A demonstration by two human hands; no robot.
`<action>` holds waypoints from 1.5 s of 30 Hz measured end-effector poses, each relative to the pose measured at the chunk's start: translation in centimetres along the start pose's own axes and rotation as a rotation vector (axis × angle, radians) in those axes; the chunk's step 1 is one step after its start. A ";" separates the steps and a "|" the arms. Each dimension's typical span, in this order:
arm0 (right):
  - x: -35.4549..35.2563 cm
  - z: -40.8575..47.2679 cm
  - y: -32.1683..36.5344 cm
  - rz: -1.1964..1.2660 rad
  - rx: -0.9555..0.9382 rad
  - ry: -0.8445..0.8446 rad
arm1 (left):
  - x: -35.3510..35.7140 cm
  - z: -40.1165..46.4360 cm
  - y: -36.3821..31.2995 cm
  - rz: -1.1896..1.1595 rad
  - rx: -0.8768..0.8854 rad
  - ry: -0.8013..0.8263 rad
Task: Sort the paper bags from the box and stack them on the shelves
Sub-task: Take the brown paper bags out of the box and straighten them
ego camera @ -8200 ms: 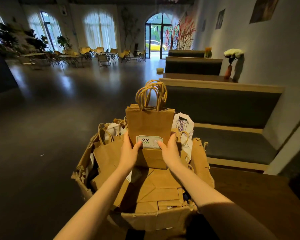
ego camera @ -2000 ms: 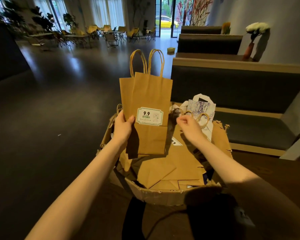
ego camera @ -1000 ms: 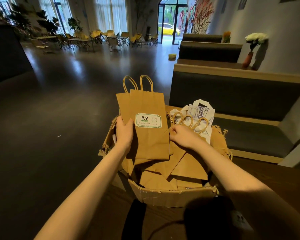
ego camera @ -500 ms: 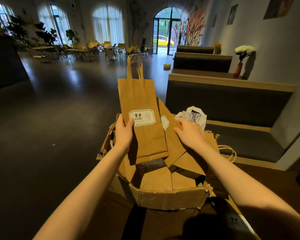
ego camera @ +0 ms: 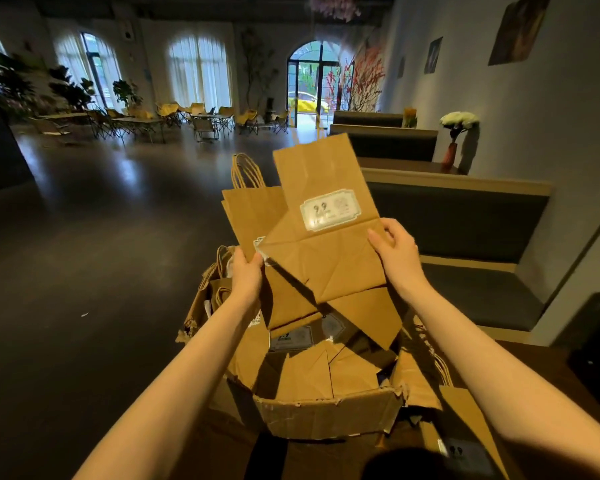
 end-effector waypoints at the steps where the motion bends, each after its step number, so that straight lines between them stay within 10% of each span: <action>1: 0.4 0.0 -0.4 0.005 0.021 0.024 | 0.3 -0.2 -0.2 -0.053 -0.011 0.025; 7: 1.9 -0.8 -1.4 0.069 0.105 0.050 | 0.9 -0.7 -1.2 -0.426 -0.164 0.150; 18: 1.9 -0.8 -1.6 -0.047 0.190 -0.142 | 0.4 0.1 -0.7 -0.194 -0.015 0.004; 25: 2.6 -1.6 -2.7 0.361 0.466 -0.098 | 0.8 0.9 -1.0 -0.430 -0.016 -0.221; 45: 6.2 -2.0 -3.3 0.839 0.918 -0.083 | 2.2 0.3 -1.6 -0.747 -0.194 -0.078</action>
Point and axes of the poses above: each hand's wrist, its own z-axis towards the middle knuckle, its own x-axis out of the palm, y = z × x, the point moved 1 cm from there along z, towards the middle knuckle, and after that the axes turned 2 degrees about y, right-handed, at the moved point
